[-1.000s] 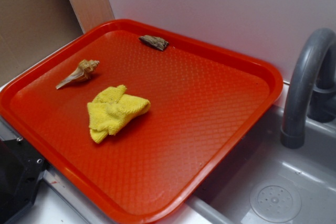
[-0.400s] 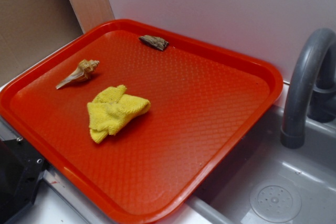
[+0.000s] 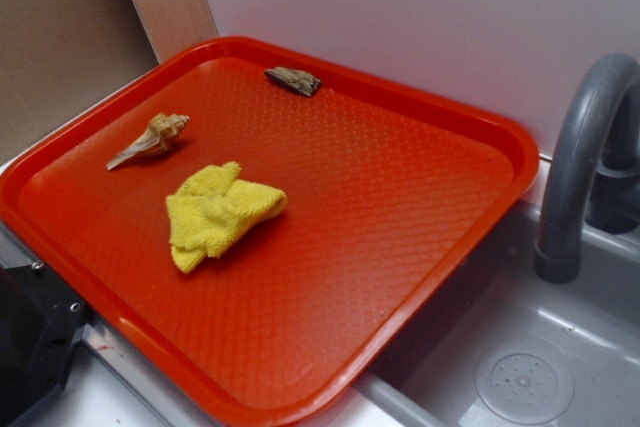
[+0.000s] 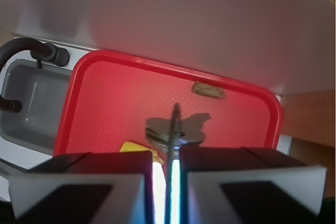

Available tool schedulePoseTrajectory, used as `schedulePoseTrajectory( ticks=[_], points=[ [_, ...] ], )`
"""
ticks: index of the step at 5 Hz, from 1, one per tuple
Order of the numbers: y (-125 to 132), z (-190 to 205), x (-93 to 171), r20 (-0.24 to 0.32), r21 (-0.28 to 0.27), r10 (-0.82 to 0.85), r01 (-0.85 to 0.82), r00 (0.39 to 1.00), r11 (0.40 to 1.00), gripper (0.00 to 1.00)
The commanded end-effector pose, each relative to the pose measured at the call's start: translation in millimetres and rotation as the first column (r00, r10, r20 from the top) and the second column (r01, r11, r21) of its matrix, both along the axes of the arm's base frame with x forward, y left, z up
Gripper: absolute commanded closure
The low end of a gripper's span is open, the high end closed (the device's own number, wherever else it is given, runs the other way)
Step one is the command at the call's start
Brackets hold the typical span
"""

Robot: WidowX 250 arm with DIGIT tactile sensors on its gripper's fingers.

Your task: Grab the silver keys.

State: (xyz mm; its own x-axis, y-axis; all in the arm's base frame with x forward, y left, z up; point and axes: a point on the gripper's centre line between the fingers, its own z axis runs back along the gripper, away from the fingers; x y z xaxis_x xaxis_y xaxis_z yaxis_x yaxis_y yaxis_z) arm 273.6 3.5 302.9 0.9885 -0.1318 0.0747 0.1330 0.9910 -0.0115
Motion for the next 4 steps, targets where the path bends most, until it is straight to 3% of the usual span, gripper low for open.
schedulePoseTrajectory(
  ticks=[1, 4],
  points=[
    [-2.2, 14.4, -25.0, 0.070, 0.020, -0.006, 0.005, 0.997, 1.000, 1.00],
    [-3.3, 3.8, -42.8, 0.041, 0.038, 0.024, -0.025, 0.999, 0.999, 1.00]
  ],
)
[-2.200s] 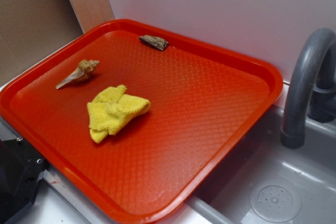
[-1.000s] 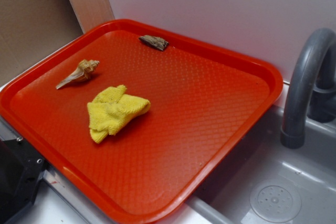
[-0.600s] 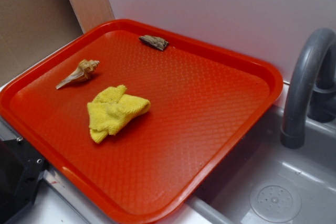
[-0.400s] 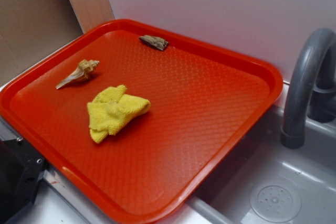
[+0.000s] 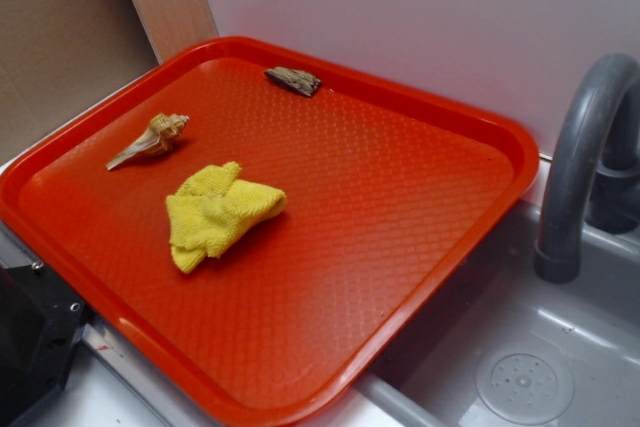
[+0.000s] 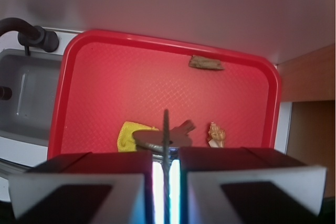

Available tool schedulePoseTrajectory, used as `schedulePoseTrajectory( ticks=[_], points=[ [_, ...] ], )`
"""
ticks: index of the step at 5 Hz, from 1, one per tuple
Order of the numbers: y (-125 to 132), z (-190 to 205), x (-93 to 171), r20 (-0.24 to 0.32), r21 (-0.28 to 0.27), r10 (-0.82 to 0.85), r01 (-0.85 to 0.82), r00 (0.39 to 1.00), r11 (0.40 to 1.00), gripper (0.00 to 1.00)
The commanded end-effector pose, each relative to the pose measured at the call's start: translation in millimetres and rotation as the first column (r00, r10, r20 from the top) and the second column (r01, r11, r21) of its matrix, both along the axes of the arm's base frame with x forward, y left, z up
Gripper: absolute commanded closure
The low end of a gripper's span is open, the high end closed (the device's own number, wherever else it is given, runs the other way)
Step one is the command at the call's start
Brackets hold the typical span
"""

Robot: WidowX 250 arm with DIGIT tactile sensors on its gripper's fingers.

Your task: Grab the silver keys.

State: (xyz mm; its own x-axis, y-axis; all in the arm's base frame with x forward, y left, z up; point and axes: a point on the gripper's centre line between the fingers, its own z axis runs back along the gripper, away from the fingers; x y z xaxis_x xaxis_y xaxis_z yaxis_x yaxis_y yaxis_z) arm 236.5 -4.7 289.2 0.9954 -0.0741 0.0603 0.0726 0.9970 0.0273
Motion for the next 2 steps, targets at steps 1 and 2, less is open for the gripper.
schedulePoseTrajectory(
  ticks=[1, 2],
  points=[
    [5.6, 16.4, -8.1, 0.040, -0.005, -0.031, 0.031, 0.999, 1.000, 1.00],
    [6.5, 12.7, -8.3, 0.026, -0.006, -0.020, 0.020, 0.999, 1.000, 1.00]
  ],
)
